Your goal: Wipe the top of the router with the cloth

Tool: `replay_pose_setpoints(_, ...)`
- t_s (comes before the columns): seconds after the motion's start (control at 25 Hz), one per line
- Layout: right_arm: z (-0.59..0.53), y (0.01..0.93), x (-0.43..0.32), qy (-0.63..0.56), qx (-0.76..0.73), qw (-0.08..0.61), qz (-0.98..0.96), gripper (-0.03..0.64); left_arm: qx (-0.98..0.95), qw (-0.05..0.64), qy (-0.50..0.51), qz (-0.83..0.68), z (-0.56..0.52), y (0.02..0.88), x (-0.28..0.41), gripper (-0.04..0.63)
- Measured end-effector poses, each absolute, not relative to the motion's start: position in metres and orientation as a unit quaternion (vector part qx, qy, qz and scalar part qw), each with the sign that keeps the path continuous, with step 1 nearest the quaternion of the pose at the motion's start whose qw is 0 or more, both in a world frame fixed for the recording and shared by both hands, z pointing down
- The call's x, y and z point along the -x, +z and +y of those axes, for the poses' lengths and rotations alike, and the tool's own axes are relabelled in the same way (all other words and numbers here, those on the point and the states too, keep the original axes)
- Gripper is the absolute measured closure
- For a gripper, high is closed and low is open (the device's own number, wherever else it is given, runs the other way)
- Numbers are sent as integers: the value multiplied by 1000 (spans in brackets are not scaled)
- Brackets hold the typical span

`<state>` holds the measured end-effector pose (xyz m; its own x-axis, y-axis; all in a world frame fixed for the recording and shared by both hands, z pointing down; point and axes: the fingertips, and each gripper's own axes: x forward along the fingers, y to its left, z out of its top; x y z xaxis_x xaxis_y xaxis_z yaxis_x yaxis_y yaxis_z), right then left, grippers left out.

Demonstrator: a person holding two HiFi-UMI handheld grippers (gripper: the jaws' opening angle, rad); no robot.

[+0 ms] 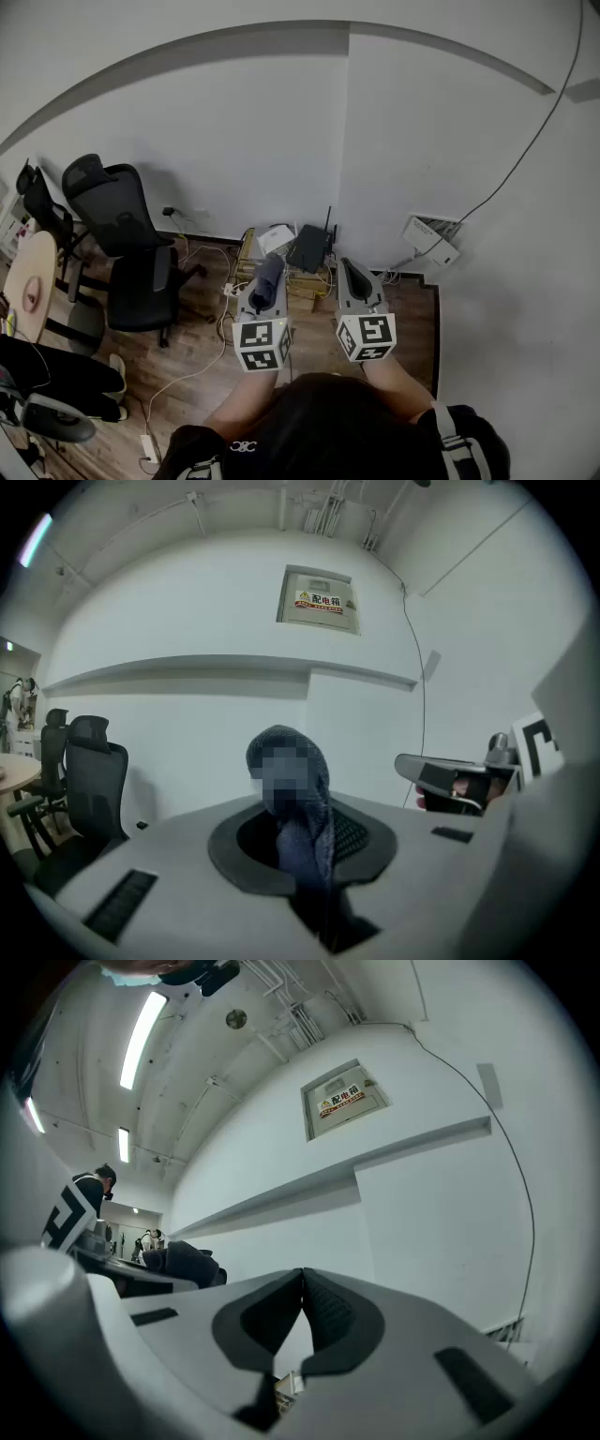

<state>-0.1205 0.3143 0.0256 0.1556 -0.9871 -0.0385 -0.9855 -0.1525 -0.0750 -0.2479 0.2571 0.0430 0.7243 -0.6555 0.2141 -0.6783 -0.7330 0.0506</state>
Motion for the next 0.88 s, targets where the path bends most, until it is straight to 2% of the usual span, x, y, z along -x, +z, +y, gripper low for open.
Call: replay_pose_setpoints(0.88,311,35,116,-27,775,42,630,617,-925,58,88,-365,251,42,252,535)
